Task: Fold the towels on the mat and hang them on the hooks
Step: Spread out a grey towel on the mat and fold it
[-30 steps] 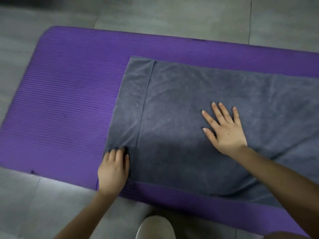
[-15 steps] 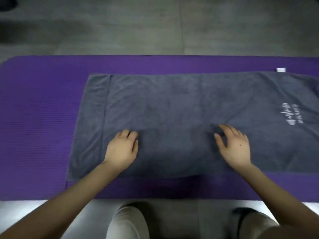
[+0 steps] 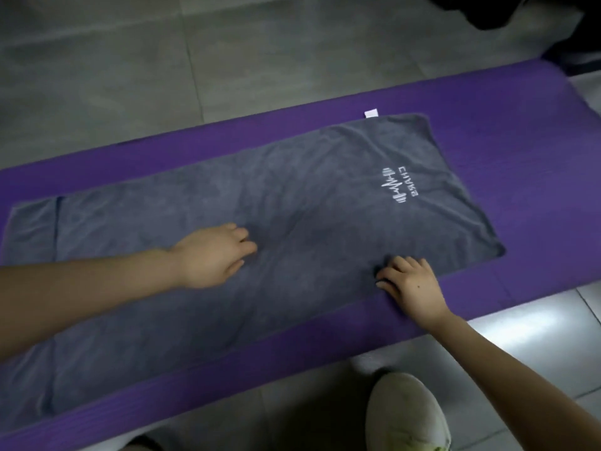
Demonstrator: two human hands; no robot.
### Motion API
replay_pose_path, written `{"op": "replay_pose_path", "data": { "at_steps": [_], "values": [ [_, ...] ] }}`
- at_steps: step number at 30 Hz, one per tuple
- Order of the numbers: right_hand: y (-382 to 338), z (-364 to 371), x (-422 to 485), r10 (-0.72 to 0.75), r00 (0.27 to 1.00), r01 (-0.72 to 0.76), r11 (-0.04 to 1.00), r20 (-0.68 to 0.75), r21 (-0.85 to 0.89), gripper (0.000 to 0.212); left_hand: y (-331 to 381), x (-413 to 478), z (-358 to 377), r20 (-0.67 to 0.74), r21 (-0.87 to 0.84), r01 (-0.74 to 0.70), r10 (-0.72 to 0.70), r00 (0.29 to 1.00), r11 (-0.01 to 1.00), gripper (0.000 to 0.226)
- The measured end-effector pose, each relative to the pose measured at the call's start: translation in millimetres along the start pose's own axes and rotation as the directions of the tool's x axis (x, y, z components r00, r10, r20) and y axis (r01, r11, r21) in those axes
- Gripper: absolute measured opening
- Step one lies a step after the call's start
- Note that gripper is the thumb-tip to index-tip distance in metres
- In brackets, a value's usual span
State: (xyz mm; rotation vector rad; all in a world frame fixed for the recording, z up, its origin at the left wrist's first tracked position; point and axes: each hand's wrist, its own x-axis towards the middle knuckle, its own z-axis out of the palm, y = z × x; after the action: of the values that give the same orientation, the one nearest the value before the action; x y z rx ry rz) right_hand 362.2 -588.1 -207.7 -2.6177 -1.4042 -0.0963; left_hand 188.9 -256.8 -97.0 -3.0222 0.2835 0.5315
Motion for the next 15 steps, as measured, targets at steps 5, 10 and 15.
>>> {"op": "replay_pose_path", "data": {
  "at_steps": [5,10,15],
  "values": [
    [3.6,2.9,-13.6,-0.009,0.994,0.004,0.999,-0.106,-0.048,0.027,26.6,60.7,-40.9,0.303,0.132,-0.125,0.081,0.95,0.983,0.03],
    [24.5,-10.5,-18.1,0.177,0.966,-0.158,0.981,-0.19,0.11,0.028,48.5,131.9,-39.2,0.186,0.116,-0.132,0.109,0.976,0.984,0.034],
    [97.3,-20.9,-25.6,0.779,0.595,-0.782,0.618,-0.198,0.081,0.051,84.1,190.1,-11.0,-0.011,-0.181,0.106,-0.11,0.994,0.978,0.048]
  ]
}}
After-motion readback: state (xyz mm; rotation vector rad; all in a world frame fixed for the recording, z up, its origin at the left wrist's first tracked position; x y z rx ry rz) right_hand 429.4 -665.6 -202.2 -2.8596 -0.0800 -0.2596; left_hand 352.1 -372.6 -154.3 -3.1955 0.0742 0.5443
